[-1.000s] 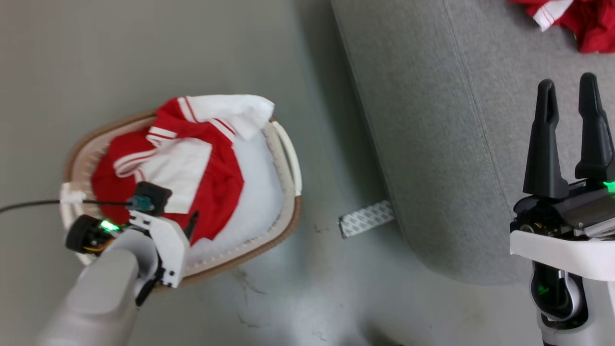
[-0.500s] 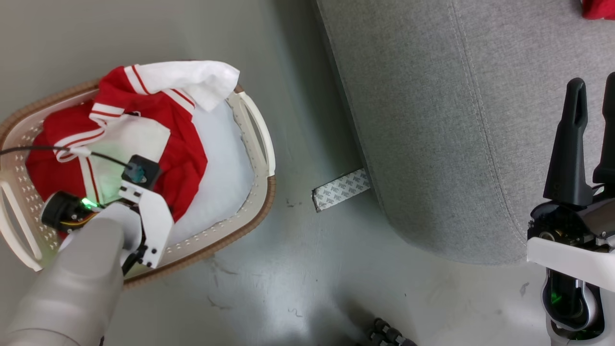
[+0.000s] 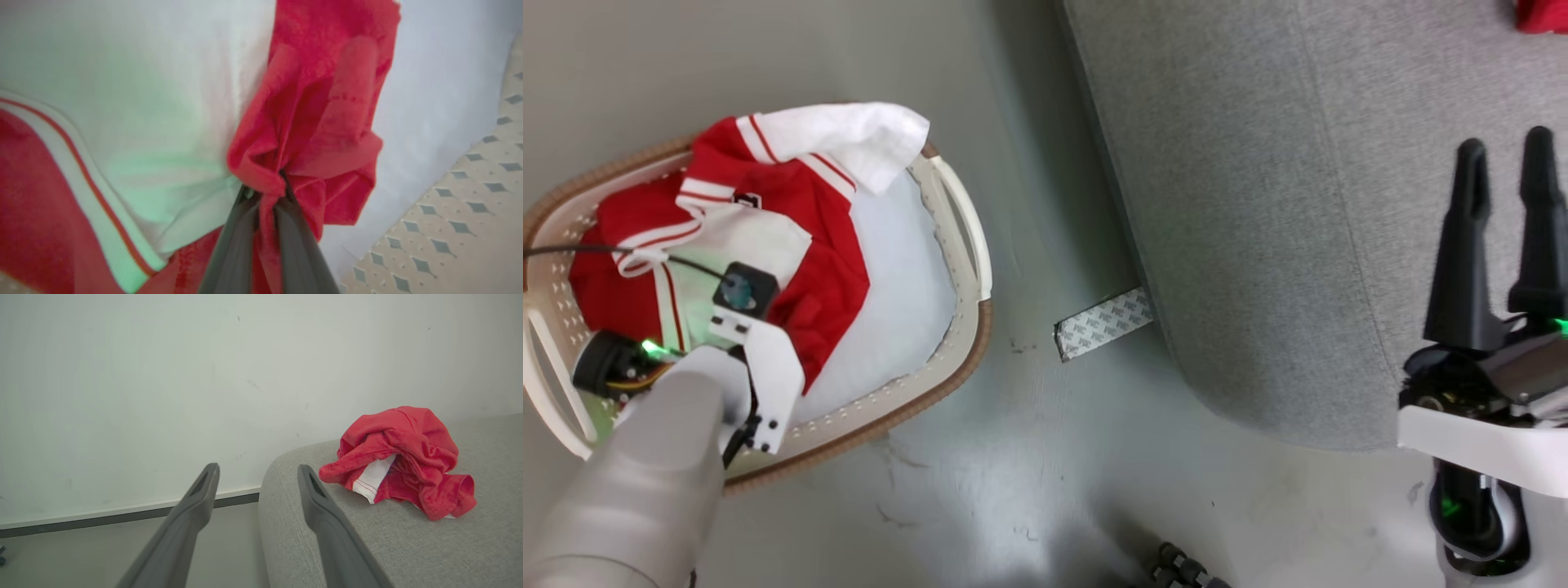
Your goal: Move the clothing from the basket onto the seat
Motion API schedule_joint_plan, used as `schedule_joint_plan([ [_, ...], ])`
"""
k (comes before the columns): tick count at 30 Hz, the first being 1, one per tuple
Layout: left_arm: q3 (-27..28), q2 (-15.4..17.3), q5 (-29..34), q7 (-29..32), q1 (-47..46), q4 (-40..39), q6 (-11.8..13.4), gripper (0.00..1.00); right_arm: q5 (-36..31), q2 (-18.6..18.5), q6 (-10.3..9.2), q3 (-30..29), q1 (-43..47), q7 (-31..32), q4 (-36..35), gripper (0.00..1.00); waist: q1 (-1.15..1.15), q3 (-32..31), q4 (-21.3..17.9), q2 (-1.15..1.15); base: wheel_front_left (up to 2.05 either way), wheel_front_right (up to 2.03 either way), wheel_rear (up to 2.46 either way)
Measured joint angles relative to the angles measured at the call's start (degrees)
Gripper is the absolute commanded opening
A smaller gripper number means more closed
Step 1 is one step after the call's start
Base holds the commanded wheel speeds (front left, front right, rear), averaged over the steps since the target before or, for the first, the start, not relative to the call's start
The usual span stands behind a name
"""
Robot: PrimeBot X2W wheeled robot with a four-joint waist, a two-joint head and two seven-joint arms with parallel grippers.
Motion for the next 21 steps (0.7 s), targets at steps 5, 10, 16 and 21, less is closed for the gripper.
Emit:
schedule_joint_plan([
  [5,0.53,-1.36,-2.04,-4.68,2.50,-0.18,-0.19,0.00,-1.49,0.09,0.00,0.49,-1.39,0.01,1.52,1.00,0.00,-2.65,-0.15,0.00,0.00,0.00,0.00],
  [10,-0.59,-6.79,-4.99,-9.40,4.65,-3.18,-0.43,0.00,-5.75,0.12,0.00,-0.97,-1.33,0.00,2.99,1.00,0.00,-7.23,2.41,0.00,0.00,0.00,0.00],
  [16,-3.44,-9.68,-10.49,-13.97,7.59,-7.38,-0.37,0.00,-9.54,0.18,0.00,-1.97,-0.41,0.00,5.01,1.00,-0.01,-14.76,6.89,0.00,0.00,0.00,0.00],
  [21,-6.44,-11.12,-15.06,-17.41,9.81,-10.85,-0.41,0.00,-11.27,0.20,0.00,-2.75,1.97,0.01,7.03,1.00,-0.02,-21.66,10.58,0.00,0.00,0.00,0.00],
])
